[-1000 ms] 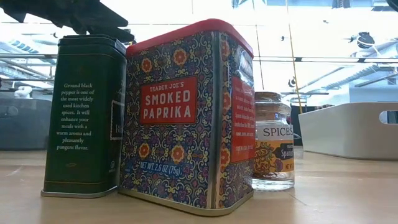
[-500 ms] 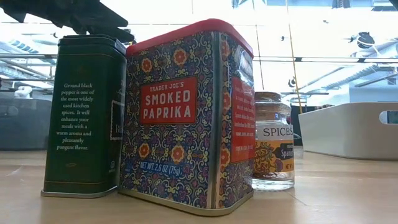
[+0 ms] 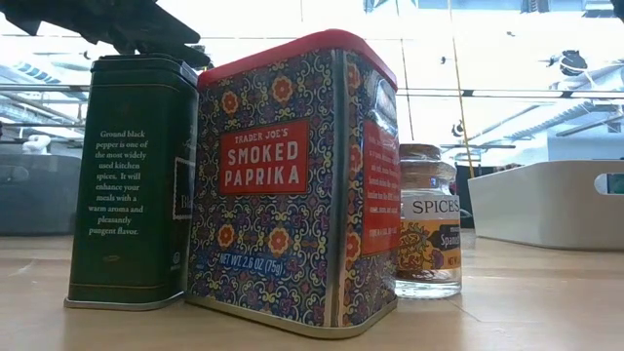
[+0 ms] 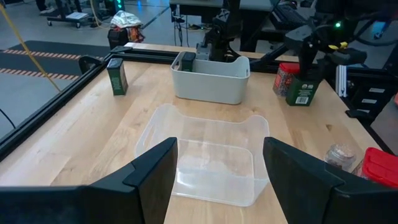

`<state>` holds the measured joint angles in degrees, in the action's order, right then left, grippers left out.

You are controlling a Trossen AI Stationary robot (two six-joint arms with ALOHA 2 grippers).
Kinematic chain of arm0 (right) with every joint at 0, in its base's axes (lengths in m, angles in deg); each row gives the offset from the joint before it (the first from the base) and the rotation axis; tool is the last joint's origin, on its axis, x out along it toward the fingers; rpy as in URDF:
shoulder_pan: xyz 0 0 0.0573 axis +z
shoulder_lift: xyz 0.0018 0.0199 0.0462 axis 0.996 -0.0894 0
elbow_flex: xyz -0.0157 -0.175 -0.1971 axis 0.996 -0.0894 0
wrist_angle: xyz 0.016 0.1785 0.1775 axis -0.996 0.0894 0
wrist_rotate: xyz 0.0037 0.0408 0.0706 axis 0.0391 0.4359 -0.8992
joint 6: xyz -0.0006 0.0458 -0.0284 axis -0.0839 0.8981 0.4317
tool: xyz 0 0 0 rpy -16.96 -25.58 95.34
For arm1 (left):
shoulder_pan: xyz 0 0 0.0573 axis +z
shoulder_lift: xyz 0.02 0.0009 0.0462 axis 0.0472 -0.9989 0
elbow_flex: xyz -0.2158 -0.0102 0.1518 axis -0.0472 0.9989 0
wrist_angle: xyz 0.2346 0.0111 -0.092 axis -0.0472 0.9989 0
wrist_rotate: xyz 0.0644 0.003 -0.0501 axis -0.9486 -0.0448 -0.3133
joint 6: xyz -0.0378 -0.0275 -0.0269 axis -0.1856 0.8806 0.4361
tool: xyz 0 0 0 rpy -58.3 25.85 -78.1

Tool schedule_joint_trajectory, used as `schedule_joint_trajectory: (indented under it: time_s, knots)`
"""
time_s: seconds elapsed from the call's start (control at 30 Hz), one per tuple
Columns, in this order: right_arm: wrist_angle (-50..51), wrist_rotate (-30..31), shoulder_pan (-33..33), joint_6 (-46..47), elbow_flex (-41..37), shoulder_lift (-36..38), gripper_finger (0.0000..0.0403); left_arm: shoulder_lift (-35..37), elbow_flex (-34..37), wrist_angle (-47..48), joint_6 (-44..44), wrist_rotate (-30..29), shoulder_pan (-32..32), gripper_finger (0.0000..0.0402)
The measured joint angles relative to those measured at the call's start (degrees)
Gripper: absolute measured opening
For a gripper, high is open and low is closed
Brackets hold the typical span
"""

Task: Sort spices by type
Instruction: Put the black seasoning can into the gray bin

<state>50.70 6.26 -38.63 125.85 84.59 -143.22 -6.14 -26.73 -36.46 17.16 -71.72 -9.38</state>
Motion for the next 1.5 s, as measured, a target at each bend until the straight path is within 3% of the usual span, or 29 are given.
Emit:
schedule_joint_trajectory:
  time_s: [0.3, 0.63, 0.77, 1.03, 1.5]
  knots:
    - [0.38, -0.2, -1.11, -4.68, 0.0, -0.58, 0.0189, -0.02, 0.0, 0.0, 0.08, 0.0, 0.02, 0.0241]
    - [0.18, -2.34, -2.82, -9.7, 0.04, -0.5, 0.0108, -0.02, 0.0, 0.0, -0.09, 0.0, 0.01, 0.0241]
    - [-0.33, -2.85, -3.6, -13.03, 0.06, -0.42, 0.01, 0.0, 0.0, 0.0, -0.1, 0.0, 0.0, 0.0241]
    - [1.7, -2.05, -9.59, -29.26, 5.62, 1.37, 0.0106, -0.01, 0.0, -0.01, -0.08, 0.0, 0.01, 0.0241]
    - [34.53, 9.86, -22.93, -62.32, 25.14, 1.86, 0.0106, 0.0, 0.0, -0.02, -0.07, -0.02, 0.0, 0.0241]
